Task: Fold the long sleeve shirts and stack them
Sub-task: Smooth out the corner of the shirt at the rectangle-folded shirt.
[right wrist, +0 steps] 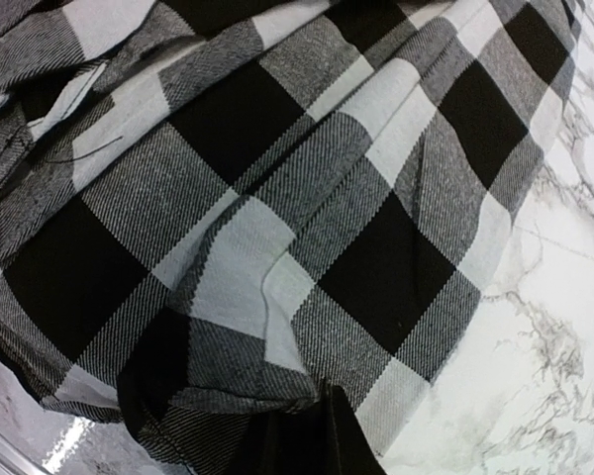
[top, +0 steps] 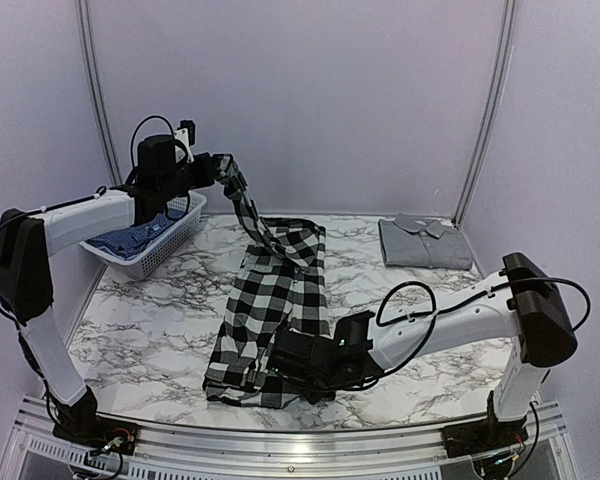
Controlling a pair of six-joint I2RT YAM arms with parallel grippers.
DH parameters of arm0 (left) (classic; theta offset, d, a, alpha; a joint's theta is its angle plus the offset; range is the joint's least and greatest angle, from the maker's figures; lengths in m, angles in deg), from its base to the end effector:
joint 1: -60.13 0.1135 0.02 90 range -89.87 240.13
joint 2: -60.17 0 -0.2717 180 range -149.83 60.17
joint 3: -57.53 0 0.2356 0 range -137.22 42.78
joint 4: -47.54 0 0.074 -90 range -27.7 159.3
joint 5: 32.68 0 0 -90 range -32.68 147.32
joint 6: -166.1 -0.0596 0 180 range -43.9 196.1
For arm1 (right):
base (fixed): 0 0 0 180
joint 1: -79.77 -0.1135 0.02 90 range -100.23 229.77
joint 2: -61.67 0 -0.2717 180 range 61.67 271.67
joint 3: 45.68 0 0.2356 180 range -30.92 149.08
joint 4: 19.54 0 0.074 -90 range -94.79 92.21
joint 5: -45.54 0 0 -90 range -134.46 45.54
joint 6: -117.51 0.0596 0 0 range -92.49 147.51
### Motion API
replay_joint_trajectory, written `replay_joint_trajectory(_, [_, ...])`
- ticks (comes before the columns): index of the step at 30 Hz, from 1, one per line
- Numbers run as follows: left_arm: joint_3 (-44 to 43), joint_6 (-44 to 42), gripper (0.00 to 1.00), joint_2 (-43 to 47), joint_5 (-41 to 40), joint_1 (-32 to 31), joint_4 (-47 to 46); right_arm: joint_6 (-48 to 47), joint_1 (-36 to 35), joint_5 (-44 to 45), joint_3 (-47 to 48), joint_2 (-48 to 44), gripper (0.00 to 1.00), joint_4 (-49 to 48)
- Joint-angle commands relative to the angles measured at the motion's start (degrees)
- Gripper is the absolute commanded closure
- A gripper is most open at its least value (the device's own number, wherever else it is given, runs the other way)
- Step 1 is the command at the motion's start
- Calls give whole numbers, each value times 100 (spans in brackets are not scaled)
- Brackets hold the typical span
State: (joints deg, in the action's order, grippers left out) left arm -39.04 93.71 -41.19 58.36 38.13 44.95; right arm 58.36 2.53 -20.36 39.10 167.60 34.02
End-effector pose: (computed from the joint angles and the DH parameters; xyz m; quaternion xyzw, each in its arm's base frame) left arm 0.4092 -0.1665 0.3551 0.0339 0.7198 -0.2411 0.6501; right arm 0.1006 0.3342 0.1659 -0.3562 0.9019 -0.0162 0.2439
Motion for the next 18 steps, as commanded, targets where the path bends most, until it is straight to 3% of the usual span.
replay_joint_trajectory(1, [-218, -12, 100, -102, 33, 35, -129, -16, -20, 303, 264, -111, 96, -178])
replay_joint_trajectory(3, [-227, -16, 100, -103, 30, 31, -129, -99, -35, 233, 364, -144, 100, -232])
replay_joint_trajectory(10, [-238, -20, 100, -72, 46, 33, -129, -369, -213, -257, 680, -230, 100, -445])
replay_joint_trajectory(18, [-229, -13, 100, -21, 74, 38, -120, -343, -213, -987, 274, -67, 100, -1052])
